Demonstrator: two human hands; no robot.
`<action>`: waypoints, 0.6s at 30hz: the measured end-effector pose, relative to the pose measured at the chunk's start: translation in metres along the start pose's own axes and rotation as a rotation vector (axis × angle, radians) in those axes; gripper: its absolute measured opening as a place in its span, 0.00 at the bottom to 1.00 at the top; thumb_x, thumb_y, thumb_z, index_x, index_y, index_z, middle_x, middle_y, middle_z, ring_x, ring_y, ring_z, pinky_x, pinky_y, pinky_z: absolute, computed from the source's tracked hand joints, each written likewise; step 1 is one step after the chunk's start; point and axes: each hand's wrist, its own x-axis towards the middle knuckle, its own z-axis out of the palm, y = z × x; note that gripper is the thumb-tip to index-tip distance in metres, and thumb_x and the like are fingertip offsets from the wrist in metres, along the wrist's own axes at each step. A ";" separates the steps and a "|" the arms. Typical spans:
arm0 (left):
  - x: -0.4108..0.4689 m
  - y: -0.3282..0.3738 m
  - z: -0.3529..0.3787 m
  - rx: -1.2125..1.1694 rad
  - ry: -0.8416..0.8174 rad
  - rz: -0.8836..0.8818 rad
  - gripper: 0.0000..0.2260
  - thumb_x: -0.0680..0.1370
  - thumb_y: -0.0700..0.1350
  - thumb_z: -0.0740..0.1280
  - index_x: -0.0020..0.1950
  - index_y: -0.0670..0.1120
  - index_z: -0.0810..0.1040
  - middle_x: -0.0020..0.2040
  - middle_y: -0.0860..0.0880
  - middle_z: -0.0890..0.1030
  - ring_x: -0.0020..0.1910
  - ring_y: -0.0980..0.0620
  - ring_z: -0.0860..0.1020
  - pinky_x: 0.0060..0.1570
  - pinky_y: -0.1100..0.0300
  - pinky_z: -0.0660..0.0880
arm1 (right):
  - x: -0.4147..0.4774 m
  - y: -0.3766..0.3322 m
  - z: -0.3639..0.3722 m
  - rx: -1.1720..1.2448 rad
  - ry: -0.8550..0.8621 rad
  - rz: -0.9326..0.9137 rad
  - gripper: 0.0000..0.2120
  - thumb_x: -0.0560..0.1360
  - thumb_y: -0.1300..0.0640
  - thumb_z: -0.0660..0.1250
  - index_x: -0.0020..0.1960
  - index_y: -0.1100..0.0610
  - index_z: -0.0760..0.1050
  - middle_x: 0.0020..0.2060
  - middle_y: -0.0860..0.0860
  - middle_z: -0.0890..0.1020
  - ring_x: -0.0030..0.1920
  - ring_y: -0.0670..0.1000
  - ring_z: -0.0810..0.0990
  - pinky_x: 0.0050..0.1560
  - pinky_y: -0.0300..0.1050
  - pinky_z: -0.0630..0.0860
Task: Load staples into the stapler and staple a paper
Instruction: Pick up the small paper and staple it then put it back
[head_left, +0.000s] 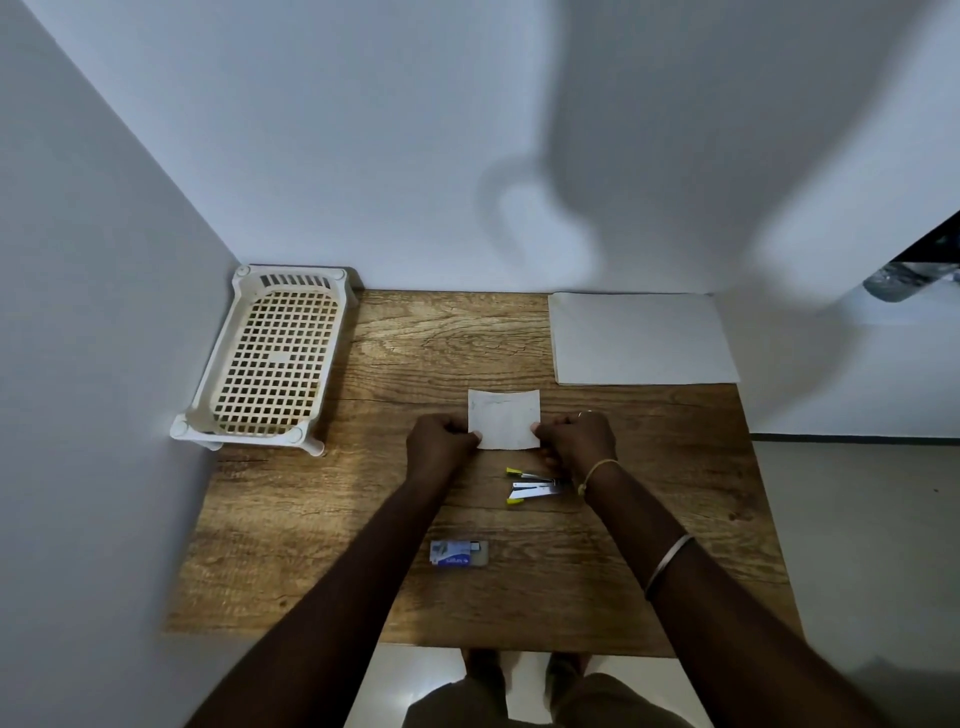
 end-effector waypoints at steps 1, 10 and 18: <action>0.000 0.000 0.000 0.008 0.001 0.000 0.03 0.74 0.43 0.76 0.47 0.47 0.86 0.45 0.48 0.86 0.44 0.52 0.84 0.49 0.54 0.82 | 0.000 0.000 0.000 0.005 -0.009 0.005 0.10 0.69 0.61 0.79 0.34 0.59 0.79 0.30 0.57 0.84 0.28 0.52 0.81 0.35 0.48 0.82; 0.001 0.002 -0.007 -0.154 -0.048 -0.044 0.02 0.75 0.41 0.75 0.46 0.44 0.85 0.38 0.44 0.87 0.38 0.47 0.86 0.46 0.48 0.84 | -0.005 -0.004 -0.004 0.112 -0.092 -0.005 0.08 0.70 0.64 0.78 0.41 0.60 0.79 0.38 0.60 0.85 0.32 0.53 0.84 0.34 0.46 0.82; -0.024 0.033 -0.038 -0.526 -0.149 -0.024 0.03 0.77 0.36 0.73 0.51 0.39 0.83 0.44 0.40 0.87 0.43 0.47 0.87 0.47 0.52 0.85 | -0.034 -0.032 -0.029 0.186 -0.176 -0.168 0.06 0.71 0.64 0.77 0.45 0.63 0.82 0.41 0.61 0.86 0.39 0.57 0.87 0.43 0.50 0.84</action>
